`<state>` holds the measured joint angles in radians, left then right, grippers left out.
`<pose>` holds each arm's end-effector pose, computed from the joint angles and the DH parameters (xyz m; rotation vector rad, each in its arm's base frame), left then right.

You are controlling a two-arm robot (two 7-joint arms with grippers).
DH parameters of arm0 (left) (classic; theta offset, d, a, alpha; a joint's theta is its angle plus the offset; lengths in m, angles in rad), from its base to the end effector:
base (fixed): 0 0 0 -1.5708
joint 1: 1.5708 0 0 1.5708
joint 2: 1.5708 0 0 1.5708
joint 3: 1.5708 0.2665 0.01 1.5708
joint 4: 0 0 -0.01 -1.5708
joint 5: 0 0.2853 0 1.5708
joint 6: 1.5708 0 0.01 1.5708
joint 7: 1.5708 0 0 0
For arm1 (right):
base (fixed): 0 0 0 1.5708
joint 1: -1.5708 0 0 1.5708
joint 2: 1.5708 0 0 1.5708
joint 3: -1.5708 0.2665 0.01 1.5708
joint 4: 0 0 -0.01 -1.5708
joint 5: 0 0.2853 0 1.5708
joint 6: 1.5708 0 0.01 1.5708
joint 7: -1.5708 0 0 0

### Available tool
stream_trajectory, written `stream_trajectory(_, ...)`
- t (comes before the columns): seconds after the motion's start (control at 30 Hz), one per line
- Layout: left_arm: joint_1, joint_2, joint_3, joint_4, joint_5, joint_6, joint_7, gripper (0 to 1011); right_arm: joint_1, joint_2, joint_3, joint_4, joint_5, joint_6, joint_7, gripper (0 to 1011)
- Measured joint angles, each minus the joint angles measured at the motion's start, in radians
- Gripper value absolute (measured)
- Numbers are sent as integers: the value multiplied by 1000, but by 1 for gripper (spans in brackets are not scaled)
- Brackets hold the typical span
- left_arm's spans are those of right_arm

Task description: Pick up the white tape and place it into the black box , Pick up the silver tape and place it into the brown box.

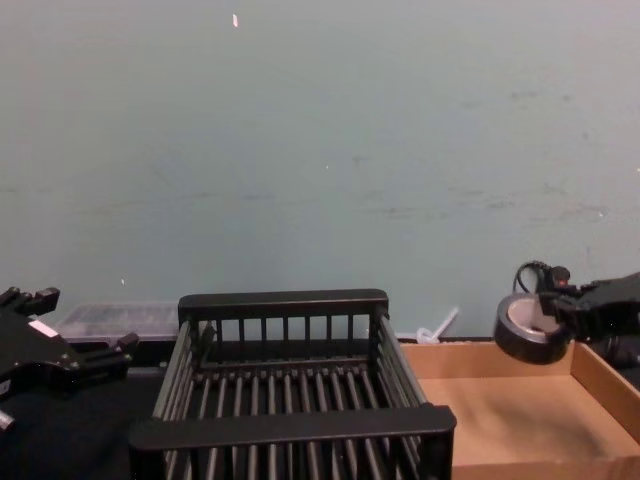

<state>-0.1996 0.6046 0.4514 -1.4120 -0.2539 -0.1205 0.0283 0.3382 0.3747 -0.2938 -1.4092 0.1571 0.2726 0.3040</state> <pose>0.3321 0.0755 -0.2788 0.3044 -0.2851 1.2480 0.3813 -0.0385 -0.2217 -0.3588 -0.0451 -1.0959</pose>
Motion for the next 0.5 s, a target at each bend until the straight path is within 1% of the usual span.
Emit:
stream_trajectory(0.03, 0, 0, 0, 0, 0, 0, 0, 1001, 13, -6, -3, 22, -7, -3, 2, 126)
stream_trajectory(0.07, 0, 0, 0, 0, 0, 0, 0, 1001, 13, -6, -3, 22, -7, -3, 2, 126)
stream_trajectory(0.17, 0, 0, 0, 0, 0, 0, 0, 1001, 41, -24, -11, 75, -21, -10, 9, 126)
stream_trajectory(0.37, 0, 0, 0, 0, 0, 0, 0, 1001, 73, -54, -20, 155, -32, -26, 18, 126)
stream_trajectory(0.4, 0, 0, 0, 0, 0, 0, 0, 1001, 73, -54, -20, 155, -32, -26, 18, 126)
stream_trajectory(0.5, 0, 0, 0, 0, 0, 0, 0, 1001, 86, -65, -22, 183, -40, -31, 20, 126)
